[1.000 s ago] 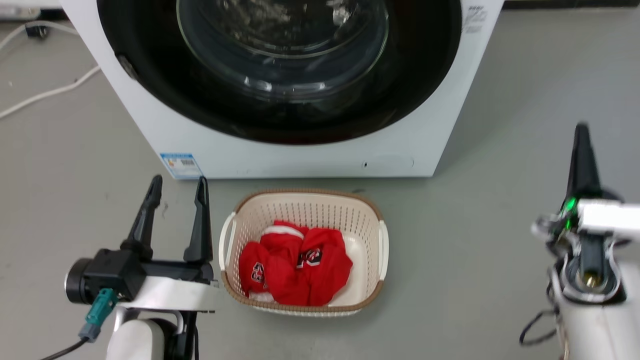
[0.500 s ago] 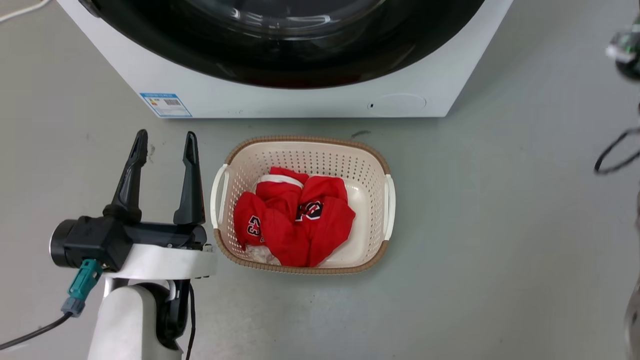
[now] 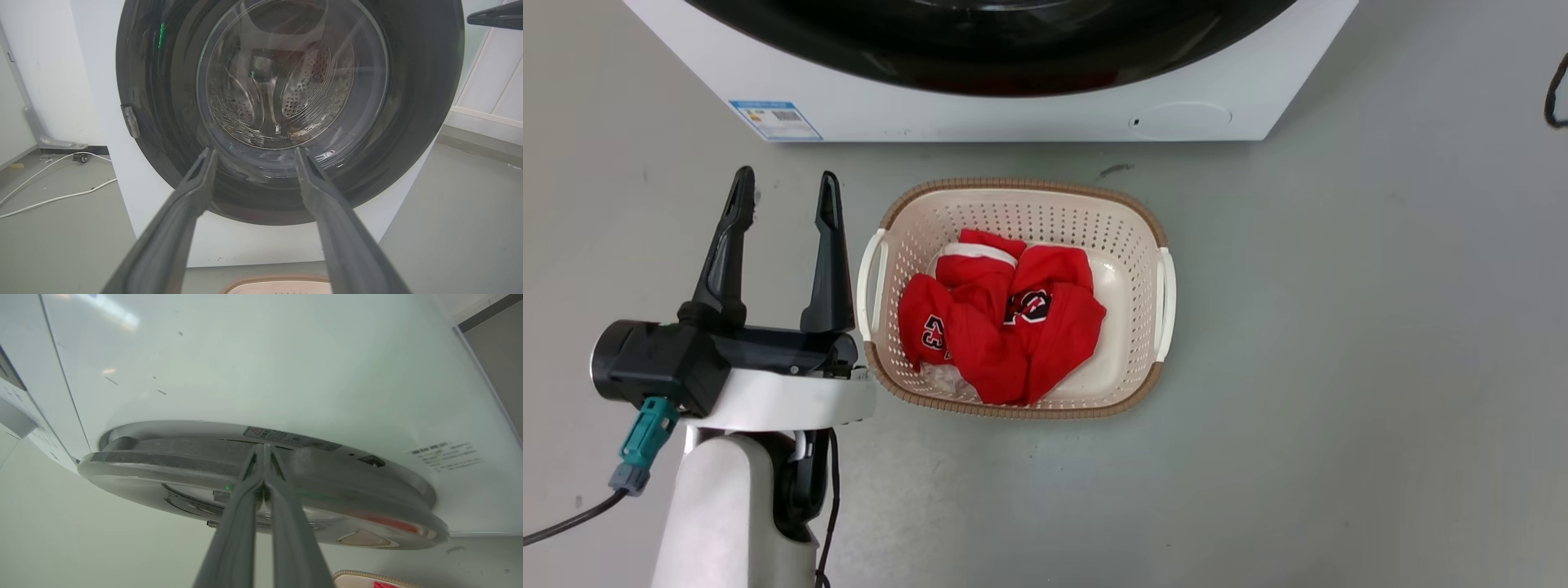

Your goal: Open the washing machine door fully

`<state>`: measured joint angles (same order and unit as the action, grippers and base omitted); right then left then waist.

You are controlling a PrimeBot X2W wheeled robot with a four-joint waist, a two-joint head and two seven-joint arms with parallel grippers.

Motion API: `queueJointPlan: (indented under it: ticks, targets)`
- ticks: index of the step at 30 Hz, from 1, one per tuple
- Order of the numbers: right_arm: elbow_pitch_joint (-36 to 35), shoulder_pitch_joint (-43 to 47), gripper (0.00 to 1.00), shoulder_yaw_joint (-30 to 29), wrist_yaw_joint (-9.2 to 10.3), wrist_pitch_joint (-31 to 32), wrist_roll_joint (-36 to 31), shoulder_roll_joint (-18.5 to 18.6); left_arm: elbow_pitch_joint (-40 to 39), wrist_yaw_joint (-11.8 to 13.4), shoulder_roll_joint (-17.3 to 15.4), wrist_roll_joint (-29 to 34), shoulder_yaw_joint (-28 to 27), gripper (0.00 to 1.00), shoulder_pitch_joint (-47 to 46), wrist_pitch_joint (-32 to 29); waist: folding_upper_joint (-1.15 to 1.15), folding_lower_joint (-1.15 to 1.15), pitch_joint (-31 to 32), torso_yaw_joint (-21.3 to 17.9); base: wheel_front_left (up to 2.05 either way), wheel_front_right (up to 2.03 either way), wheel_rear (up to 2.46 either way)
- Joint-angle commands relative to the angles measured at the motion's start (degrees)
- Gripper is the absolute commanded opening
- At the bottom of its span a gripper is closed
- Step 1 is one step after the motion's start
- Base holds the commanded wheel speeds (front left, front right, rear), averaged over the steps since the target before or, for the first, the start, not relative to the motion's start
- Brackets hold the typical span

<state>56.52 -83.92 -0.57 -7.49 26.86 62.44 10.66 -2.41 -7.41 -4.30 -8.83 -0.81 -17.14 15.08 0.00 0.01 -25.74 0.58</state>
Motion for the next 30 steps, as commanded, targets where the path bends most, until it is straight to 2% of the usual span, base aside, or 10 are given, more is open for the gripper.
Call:
queueJointPlan:
  ticks: [1,8,16,23,30]
  targets:
    - [1.5,-1.7,0.0,0.1,0.0,0.5,-0.9,-0.5,-0.2,-0.1,-0.2,-0.2,0.1,1.0,-1.2,0.1,0.0,-0.01,-1.0,0.4,0.0,0.0,0.0]
    - [7.1,-7.1,0.0,-0.4,-0.01,1.9,-4.4,-2.1,-0.3,-0.1,-0.3,-0.3,0.6,1.0,-2.4,0.1,0.0,-0.01,-3.3,1.2,0.0,0.0,0.0]
    - [10.4,-9.4,0.0,-2.2,-0.01,6.3,-3.5,-3.8,-0.2,-0.1,-0.2,-0.4,0.9,1.0,-2.9,0.1,0.0,-0.01,-4.0,1.7,0.0,0.0,0.0]
    - [10.4,-9.2,0.0,-3.4,-0.01,10.9,-2.9,-3.1,0.3,-0.1,0.0,-0.2,1.2,1.0,-3.2,0.1,0.0,-0.01,-3.7,1.8,0.0,0.0,0.0]
    - [8.1,-4.0,0.0,-3.7,-0.01,18.2,-1.3,-4.7,1.7,-0.1,0.2,0.0,1.3,1.0,-1.1,0.1,0.0,-0.01,0.1,1.4,0.0,0.0,0.0]
